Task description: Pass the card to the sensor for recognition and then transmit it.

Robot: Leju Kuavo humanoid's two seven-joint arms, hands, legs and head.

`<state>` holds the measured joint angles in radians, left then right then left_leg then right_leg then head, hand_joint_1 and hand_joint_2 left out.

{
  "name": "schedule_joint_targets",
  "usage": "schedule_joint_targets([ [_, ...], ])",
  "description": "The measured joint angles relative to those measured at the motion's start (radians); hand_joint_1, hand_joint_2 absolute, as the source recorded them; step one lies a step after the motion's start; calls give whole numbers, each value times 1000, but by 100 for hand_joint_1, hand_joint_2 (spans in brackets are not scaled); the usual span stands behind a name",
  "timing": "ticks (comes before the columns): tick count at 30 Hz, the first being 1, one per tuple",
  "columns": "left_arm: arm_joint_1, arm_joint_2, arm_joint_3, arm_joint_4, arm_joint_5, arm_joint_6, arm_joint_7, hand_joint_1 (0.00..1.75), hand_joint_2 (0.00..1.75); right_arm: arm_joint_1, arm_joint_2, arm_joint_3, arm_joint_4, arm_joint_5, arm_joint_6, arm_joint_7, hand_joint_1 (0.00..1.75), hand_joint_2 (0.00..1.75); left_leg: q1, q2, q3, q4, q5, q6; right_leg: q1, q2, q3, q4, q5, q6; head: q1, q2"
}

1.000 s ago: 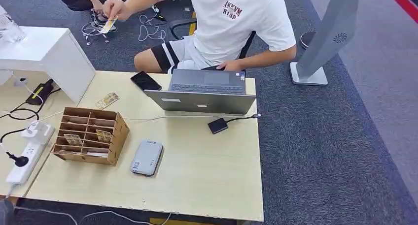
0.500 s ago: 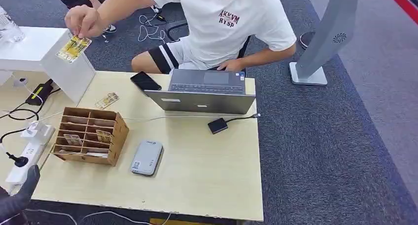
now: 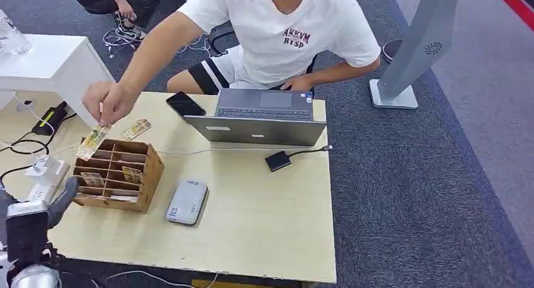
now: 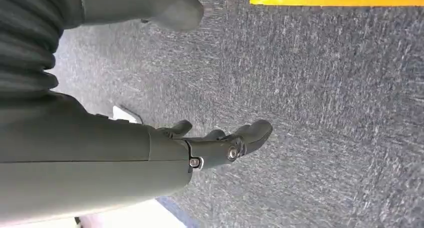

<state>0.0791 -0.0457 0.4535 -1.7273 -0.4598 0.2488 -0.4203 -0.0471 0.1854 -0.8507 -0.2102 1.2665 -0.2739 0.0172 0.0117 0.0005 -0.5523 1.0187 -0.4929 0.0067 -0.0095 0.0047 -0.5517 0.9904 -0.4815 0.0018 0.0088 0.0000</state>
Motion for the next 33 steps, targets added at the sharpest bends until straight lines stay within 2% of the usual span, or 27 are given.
schedule_joint_targets([
  [21,-213,199,-345,114,-547,293,254,0,175,-7,13,72,10,119,39,45,0,175,0,0,0,0,1,0,0,0,0,0,1,-1,0,0],
  [22,-220,210,-359,120,-573,308,268,175,175,-7,13,77,10,123,40,48,0,175,0,0,0,0,1,0,0,0,0,1,1,-1,0,0],
  [26,-234,234,-391,133,-641,355,305,175,175,-7,14,83,11,139,45,56,0,175,0,0,0,0,1,0,0,0,0,1,1,-1,0,0],
  [33,-233,259,-409,149,-647,361,309,175,175,-8,16,91,13,145,52,55,0,175,0,0,0,0,1,0,0,0,0,1,1,-1,0,0],
])
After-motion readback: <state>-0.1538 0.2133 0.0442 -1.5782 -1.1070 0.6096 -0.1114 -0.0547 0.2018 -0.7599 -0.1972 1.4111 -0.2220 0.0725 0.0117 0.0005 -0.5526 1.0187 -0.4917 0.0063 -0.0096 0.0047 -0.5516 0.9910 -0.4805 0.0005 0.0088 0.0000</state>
